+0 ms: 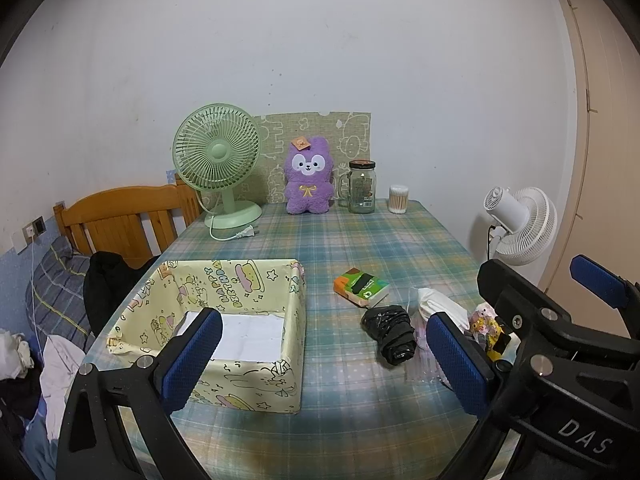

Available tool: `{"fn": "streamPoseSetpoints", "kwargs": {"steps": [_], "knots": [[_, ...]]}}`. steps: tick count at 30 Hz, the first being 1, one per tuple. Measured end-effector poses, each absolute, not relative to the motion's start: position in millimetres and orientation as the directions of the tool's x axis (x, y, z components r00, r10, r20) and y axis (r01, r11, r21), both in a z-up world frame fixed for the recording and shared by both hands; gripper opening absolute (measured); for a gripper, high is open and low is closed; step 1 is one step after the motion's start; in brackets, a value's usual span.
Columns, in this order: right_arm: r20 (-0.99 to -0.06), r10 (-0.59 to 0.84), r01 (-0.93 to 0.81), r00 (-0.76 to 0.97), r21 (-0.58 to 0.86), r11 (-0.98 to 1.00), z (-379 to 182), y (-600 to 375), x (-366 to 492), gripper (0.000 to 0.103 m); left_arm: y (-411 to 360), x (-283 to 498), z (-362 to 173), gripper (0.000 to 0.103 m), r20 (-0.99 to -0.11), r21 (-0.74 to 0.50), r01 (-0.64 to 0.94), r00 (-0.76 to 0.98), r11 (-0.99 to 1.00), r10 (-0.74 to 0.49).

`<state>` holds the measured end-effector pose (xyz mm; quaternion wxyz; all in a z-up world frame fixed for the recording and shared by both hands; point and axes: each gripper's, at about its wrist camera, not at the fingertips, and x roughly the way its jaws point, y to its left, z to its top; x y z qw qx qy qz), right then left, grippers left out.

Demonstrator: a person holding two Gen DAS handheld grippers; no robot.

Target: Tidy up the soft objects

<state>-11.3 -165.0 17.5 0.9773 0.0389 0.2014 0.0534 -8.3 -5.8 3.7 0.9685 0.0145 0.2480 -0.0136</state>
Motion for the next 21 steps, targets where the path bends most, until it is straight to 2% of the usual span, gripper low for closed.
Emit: {"fn": "streamPoseSetpoints", "kwargs": {"steps": [16, 21], "knots": [[-0.394, 0.132, -0.099, 0.909, 0.103, 0.990, 16.1, -169.9, -10.0, 0.103, -17.3, -8.3, 0.6, 0.103, -0.468, 0.027, 0.044, 0.883, 0.999, -0.026], [-0.399, 0.107, -0.080, 0.910, 0.084, 0.993, 12.5, -175.9, -4.1, 0.103, -24.0, -1.6, -5.7, 0.099, -0.483, 0.007, 0.070, 0.874, 0.997, -0.058]]}}
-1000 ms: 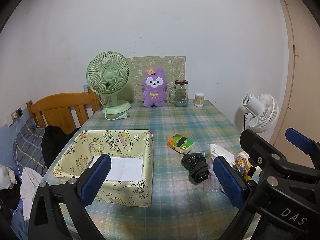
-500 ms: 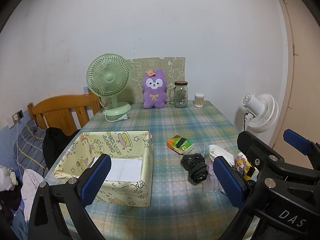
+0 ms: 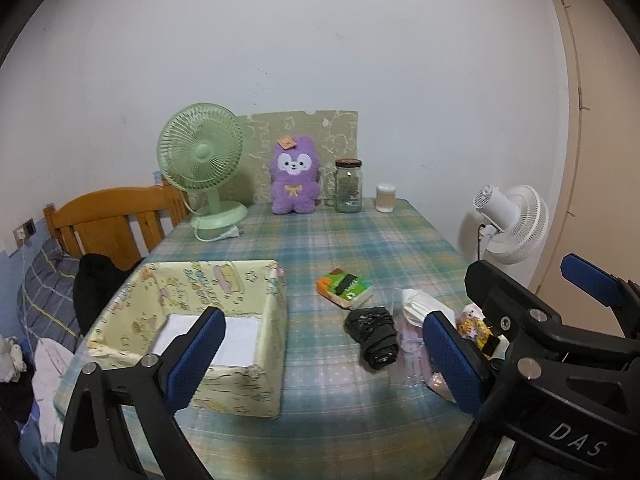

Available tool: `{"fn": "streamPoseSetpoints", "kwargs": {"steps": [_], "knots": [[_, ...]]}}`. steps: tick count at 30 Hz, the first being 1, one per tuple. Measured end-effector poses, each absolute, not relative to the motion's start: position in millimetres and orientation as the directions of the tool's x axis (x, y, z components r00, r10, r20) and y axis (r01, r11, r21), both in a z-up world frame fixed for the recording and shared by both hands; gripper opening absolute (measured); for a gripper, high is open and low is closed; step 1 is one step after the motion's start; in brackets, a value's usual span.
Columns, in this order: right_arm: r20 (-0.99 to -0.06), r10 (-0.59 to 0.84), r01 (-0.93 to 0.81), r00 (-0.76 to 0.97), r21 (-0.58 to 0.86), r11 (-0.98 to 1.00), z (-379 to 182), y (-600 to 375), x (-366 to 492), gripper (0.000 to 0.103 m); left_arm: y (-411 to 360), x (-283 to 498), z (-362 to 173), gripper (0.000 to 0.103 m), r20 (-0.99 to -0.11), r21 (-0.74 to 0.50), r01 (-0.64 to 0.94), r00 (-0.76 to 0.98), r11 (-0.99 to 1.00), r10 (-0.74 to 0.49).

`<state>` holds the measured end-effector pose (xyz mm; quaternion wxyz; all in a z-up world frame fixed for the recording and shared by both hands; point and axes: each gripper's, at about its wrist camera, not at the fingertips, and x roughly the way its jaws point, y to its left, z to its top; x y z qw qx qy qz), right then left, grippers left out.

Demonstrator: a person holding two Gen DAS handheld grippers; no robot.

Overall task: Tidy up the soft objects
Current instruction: 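Grasp the black umbrella with the left tool while the right tool grasps the white cloth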

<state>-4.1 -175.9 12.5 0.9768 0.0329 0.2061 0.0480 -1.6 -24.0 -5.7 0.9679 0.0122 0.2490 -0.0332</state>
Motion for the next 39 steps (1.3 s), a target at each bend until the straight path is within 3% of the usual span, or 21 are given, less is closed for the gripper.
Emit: {"fn": "streamPoseSetpoints", "kwargs": {"steps": [9, 13, 26, 31, 36, 39], "knots": [[-0.437, 0.099, -0.062, 0.894, 0.098, 0.993, -10.4, -195.9, 17.1, 0.103, -49.3, 19.4, -26.4, 0.098, -0.520, -0.002, 0.123, 0.848, 0.992, -0.106], [-0.455, 0.095, -0.057, 0.885, 0.095, 0.994, -19.3, -202.6, 27.0, 0.103, -59.4, 27.1, -37.0, 0.092, -0.533, -0.001, 0.132, 0.839, 0.991, -0.113], [-0.499, 0.112, -0.070, 0.860, 0.101, 0.992, -52.8, -209.5, 49.9, 0.102, -82.2, 44.3, -65.8, 0.092, -0.554, 0.043, 0.148, 0.827, 0.988, -0.099], [-0.516, 0.111, -0.060, 0.850, 0.114, 0.992, -61.5, -213.0, 58.9, 0.102, -83.3, 56.3, -77.1, 0.080, -0.608, -0.008, 0.154, 0.783, 0.988, -0.127], [-0.532, 0.108, -0.062, 0.840, 0.105, 0.993, -66.4, -206.3, 70.1, 0.100, -85.3, 62.4, -79.9, 0.080, -0.605, 0.046, 0.138, 0.792, 0.989, -0.082], [-0.546, 0.100, -0.050, 0.832, 0.105, 0.993, -68.9, -205.0, 78.9, 0.099, -83.5, 69.7, -81.8, 0.074, -0.612, 0.052, 0.126, 0.788, 0.991, -0.068]]}}
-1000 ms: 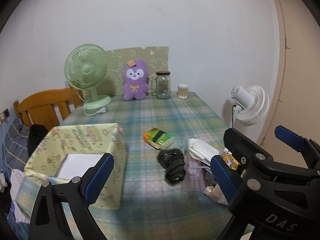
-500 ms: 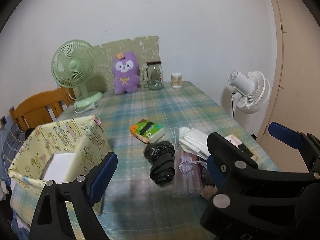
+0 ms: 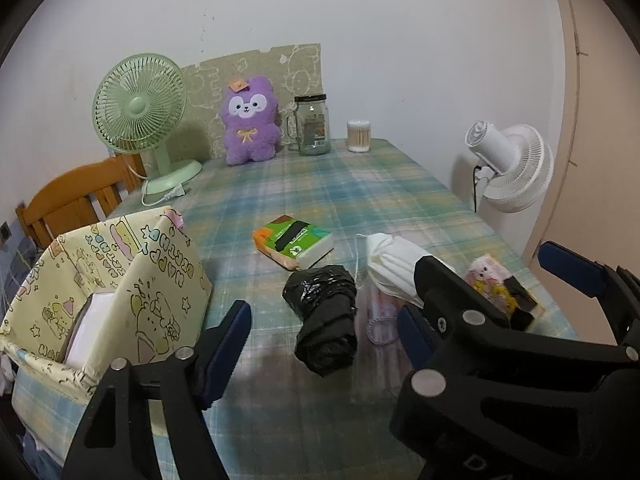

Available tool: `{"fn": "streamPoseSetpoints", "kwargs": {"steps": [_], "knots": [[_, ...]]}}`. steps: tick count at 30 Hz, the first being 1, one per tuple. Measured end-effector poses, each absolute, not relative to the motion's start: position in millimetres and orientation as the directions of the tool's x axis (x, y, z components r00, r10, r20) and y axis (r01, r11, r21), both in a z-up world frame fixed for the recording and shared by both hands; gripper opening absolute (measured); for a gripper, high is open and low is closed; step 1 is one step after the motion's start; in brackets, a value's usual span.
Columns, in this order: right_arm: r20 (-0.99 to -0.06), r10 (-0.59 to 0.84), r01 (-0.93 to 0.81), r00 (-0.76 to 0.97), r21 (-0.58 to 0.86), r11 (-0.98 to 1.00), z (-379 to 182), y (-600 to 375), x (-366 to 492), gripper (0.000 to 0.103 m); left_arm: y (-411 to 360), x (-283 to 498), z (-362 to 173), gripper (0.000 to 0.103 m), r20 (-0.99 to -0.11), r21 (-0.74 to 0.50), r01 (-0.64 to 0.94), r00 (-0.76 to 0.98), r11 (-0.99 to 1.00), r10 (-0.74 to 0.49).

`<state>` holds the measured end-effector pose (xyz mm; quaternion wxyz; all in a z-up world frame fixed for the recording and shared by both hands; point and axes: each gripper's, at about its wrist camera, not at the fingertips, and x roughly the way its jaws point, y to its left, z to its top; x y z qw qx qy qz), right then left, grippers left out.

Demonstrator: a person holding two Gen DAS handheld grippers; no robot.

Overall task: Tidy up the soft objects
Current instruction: 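Grasp the black umbrella with the left tool while the right tool grasps the white cloth, then carry the umbrella and white cloth with both tools over the yellow box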

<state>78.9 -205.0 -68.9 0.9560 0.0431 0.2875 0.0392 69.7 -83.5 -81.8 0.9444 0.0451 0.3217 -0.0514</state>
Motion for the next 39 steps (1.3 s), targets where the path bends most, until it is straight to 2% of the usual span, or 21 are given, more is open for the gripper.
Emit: {"fn": "streamPoseSetpoints", "kwargs": {"steps": [5, 9, 11, 19, 21, 24, 26, 29, 39], "knots": [[-0.565, 0.121, -0.078, 0.816, 0.099, 0.992, -74.1, -198.0, 92.1, 0.095, -78.6, 83.6, -89.4, 0.064, -0.648, 0.044, 0.111, 0.760, 0.993, -0.056], [-0.588, 0.132, -0.090, 0.798, 0.100, 0.991, -81.4, -192.8, 104.4, 0.092, -77.2, 90.4, -94.5, 0.062, -0.660, 0.043, 0.116, 0.749, 0.992, -0.059], [-0.597, 0.135, -0.092, 0.791, 0.103, 0.990, -85.5, -191.0, 109.8, 0.089, -76.5, 94.8, -97.3, 0.056, -0.670, 0.047, 0.117, 0.740, 0.992, -0.056], [-0.642, 0.132, -0.077, 0.755, 0.113, 0.991, -101.0, -188.1, 129.2, 0.080, -75.1, 112.0, -111.3, 0.050, -0.713, 0.040, 0.119, 0.699, 0.992, -0.055], [-0.657, 0.134, -0.077, 0.742, 0.115, 0.990, -105.6, -187.1, 133.8, 0.076, -74.8, 116.3, -115.8, 0.040, -0.726, 0.040, 0.113, 0.686, 0.993, -0.049], [-0.657, 0.127, -0.080, 0.743, 0.101, 0.992, -106.7, -184.3, 136.6, 0.067, -72.8, 118.9, -120.1, 0.037, -0.736, 0.038, 0.098, 0.676, 0.994, -0.039], [-0.652, 0.132, -0.083, 0.746, 0.106, 0.991, -106.3, -184.3, 137.3, 0.048, -71.8, 118.4, -119.6, 0.034, -0.728, 0.035, 0.090, 0.684, 0.995, -0.036], [-0.642, 0.150, -0.085, 0.752, 0.132, 0.988, -105.1, -185.3, 136.8, 0.040, -70.5, 117.8, -119.3, 0.031, -0.727, 0.026, 0.089, 0.686, 0.996, -0.042], [-0.597, 0.178, -0.090, 0.782, 0.175, 0.980, -82.6, -191.1, 125.0, 0.026, -74.7, 108.5, -98.5, 0.027, -0.700, 0.043, 0.102, 0.713, 0.994, -0.043]]}}
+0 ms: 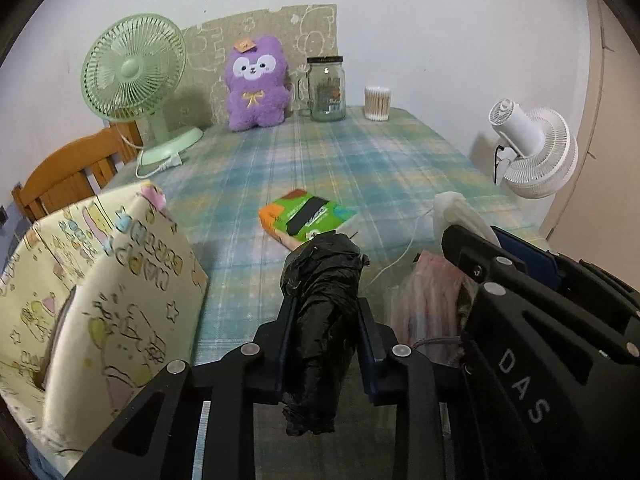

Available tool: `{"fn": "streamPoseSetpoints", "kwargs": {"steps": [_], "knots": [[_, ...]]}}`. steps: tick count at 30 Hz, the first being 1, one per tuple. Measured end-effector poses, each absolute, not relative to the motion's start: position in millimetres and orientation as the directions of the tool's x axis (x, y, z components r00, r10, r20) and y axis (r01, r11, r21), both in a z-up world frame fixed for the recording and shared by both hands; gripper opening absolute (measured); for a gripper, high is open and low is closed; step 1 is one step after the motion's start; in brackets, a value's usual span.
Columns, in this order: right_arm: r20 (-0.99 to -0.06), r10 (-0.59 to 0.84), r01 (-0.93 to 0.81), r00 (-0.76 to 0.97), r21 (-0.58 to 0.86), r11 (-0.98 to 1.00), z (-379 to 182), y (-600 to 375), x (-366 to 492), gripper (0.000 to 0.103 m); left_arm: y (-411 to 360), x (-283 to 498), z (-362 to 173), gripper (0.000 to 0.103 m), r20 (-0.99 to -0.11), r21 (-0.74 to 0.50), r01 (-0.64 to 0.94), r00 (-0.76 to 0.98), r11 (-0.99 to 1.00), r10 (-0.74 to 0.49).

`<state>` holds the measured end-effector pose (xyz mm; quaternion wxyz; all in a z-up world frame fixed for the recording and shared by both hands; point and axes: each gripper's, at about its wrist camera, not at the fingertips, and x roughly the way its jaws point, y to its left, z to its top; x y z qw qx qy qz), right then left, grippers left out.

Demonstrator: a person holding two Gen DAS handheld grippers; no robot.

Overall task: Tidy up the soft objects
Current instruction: 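Carry the umbrella and white cloth with both tools over the yellow box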

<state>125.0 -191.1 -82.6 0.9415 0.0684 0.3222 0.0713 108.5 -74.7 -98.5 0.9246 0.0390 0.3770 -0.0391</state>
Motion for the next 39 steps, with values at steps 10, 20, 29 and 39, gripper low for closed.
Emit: {"fn": "streamPoseSetpoints", "kwargs": {"steps": [10, 20, 29, 39], "knots": [[-0.568, 0.200, -0.111, 0.799, 0.188, 0.976, -56.6, -194.1, 113.4, 0.019, -78.1, 99.9, -69.2, 0.027, -0.677, 0.037, 0.105, 0.734, 0.994, -0.052], [-0.553, 0.215, -0.125, 0.805, 0.195, 0.973, -31.5, -193.4, 103.7, 0.016, -77.7, 93.9, -45.9, 0.027, -0.674, 0.030, 0.109, 0.736, 0.994, -0.061], [-0.528, 0.195, -0.121, 0.827, 0.171, 0.978, -6.4, -186.5, 94.4, 0.016, -71.3, 87.3, -23.7, 0.027, -0.646, 0.026, 0.113, 0.760, 0.993, -0.070], [-0.534, 0.202, -0.128, 0.821, 0.173, 0.977, 14.6, -175.0, 86.6, 0.016, -60.2, 83.0, -2.5, 0.027, -0.637, 0.019, 0.139, 0.765, 0.990, -0.095]]}}
